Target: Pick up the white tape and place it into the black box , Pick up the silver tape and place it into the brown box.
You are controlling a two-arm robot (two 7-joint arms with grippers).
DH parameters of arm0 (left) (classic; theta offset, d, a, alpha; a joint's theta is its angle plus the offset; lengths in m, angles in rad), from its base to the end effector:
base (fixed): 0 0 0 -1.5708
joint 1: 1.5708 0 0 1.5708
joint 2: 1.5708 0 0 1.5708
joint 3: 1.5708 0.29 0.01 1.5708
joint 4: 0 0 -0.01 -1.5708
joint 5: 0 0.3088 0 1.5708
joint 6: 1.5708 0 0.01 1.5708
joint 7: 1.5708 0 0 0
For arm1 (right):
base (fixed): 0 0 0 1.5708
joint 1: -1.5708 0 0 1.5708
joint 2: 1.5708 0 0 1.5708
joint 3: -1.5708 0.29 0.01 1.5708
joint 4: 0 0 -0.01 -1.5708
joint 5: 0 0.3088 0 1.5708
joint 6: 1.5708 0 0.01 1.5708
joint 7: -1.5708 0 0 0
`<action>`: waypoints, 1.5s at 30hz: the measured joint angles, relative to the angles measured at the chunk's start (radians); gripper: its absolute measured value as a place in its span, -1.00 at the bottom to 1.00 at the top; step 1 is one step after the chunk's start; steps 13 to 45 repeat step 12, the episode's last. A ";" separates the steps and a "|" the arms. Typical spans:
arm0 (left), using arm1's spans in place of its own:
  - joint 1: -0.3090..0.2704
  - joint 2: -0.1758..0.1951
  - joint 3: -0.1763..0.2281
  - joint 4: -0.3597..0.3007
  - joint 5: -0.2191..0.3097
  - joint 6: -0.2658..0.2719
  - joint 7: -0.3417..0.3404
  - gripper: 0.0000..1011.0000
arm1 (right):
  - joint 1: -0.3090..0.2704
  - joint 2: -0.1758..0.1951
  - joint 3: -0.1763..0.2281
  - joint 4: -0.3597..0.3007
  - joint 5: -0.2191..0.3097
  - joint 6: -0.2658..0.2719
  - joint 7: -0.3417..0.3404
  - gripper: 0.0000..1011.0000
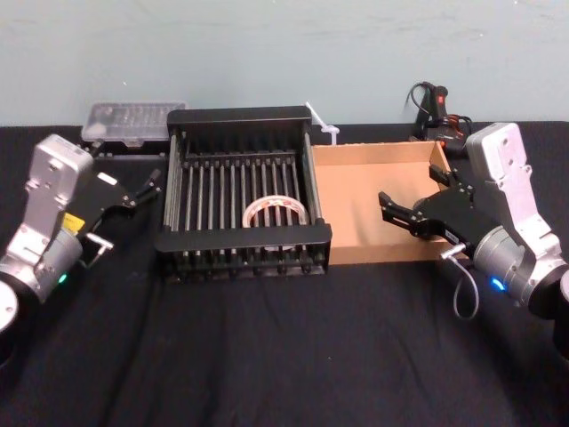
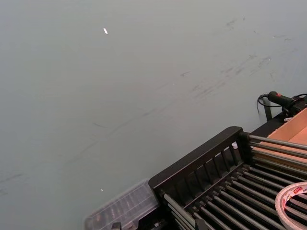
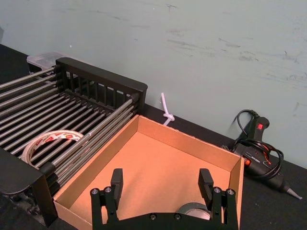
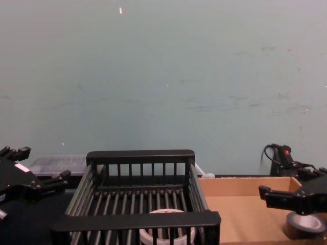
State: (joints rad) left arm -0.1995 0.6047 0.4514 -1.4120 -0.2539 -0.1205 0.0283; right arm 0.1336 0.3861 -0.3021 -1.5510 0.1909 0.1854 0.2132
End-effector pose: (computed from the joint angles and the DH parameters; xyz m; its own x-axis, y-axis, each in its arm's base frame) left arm 0.3581 0.0827 -0.3023 0.2923 0.8803 0.3738 -0.9553 0.2873 0.0703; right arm 0.3535 -0.0252 -0.2777 0.4589 -0.8719 0.1711 0.8800 0.4193 -0.2233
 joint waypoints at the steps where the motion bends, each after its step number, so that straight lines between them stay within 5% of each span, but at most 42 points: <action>1: 0.000 0.000 0.000 0.000 0.000 0.000 0.000 0.98 | 0.000 0.000 0.000 0.000 0.000 0.000 0.000 0.98; 45: 0.000 0.000 0.000 0.000 0.000 0.000 0.000 0.98 | 0.000 0.000 0.000 0.000 0.000 0.000 0.000 0.98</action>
